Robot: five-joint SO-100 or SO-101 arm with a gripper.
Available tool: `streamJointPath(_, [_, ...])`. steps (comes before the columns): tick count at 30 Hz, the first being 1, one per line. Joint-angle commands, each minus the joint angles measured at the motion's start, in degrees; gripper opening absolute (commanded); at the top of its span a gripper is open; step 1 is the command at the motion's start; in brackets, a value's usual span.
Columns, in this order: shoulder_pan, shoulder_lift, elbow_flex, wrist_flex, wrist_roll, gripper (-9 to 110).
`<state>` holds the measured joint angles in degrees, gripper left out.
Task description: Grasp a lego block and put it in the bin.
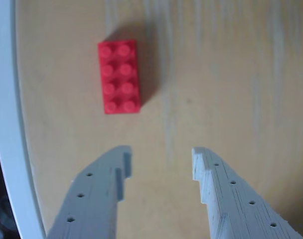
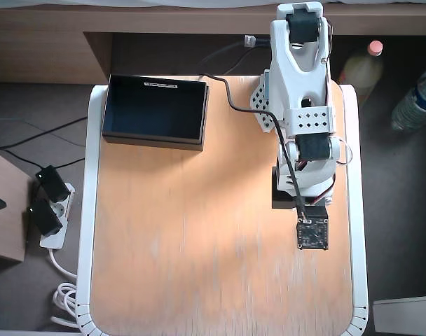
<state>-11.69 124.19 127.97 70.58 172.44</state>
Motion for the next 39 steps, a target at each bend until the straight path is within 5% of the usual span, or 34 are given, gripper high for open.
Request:
streamJointPath(1, [-2.02, -1.58, -9.05, -1.05, -1.05, 16])
streamJointPath(39, [1.05, -24.43, -13.27, -13.89, -5.89, 20])
